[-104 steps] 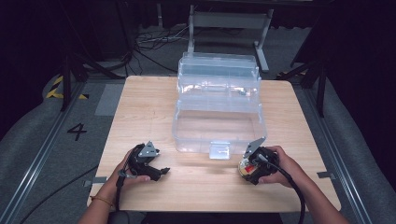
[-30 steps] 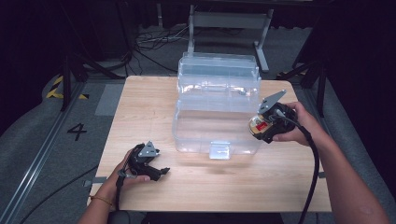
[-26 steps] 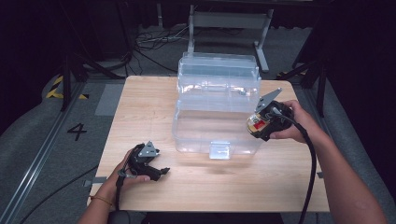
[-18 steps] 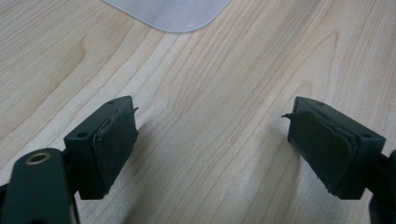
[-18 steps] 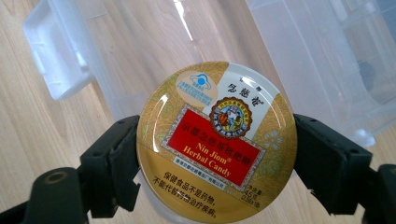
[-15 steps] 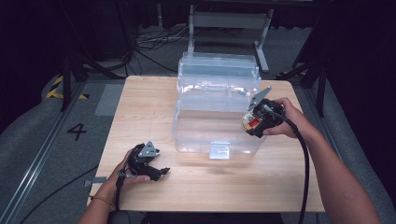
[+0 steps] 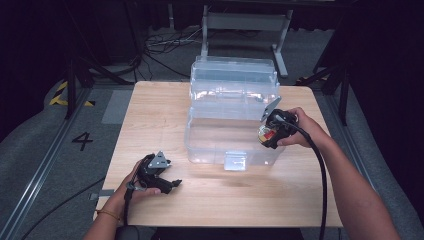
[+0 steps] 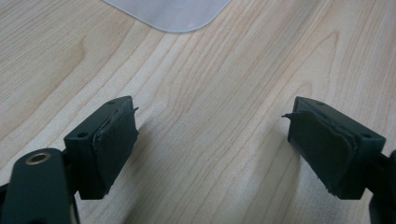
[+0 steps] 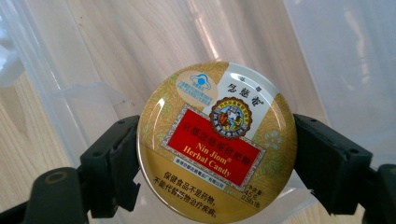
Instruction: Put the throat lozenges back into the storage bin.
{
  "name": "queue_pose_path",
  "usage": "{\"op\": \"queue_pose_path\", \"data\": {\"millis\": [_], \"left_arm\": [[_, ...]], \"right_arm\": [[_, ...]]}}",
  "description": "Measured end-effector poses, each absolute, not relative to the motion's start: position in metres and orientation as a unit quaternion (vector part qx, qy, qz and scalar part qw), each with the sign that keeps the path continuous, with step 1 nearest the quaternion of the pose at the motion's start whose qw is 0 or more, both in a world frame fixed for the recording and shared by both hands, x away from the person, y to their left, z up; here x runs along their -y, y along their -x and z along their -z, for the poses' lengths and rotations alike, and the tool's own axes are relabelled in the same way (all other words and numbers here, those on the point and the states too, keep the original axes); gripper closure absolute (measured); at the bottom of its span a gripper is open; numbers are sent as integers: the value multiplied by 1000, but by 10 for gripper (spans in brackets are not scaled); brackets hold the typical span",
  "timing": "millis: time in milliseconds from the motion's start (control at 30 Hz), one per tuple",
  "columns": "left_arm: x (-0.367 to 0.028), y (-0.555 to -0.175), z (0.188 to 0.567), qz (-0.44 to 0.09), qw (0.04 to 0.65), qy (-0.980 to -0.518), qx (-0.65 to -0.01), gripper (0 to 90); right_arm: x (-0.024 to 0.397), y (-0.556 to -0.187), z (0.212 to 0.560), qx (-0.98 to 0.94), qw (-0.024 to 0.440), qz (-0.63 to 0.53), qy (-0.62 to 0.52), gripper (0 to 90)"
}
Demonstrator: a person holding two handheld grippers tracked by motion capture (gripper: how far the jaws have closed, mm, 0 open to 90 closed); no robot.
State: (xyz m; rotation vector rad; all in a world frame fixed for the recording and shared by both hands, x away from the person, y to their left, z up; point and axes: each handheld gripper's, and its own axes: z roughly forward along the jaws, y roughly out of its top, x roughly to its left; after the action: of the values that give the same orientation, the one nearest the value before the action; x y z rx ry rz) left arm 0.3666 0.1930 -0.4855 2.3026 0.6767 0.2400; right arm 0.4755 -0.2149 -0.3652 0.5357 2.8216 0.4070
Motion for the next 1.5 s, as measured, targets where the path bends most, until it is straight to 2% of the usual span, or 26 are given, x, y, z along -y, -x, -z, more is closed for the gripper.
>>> {"op": "queue_pose_path", "data": {"millis": [900, 1233, 1500], "left_arm": [[-193, -367, 485, -94, 356, -892, -262, 161], [-193, -366, 485, -94, 356, -892, -262, 161], [-193, -366, 486, -94, 357, -891, -264, 160]], "right_arm": [[226, -476, 382, -968, 102, -134, -183, 203], [226, -474, 383, -964, 121, -148, -184, 200], [228, -471, 382, -962, 119, -162, -187, 212]]}}
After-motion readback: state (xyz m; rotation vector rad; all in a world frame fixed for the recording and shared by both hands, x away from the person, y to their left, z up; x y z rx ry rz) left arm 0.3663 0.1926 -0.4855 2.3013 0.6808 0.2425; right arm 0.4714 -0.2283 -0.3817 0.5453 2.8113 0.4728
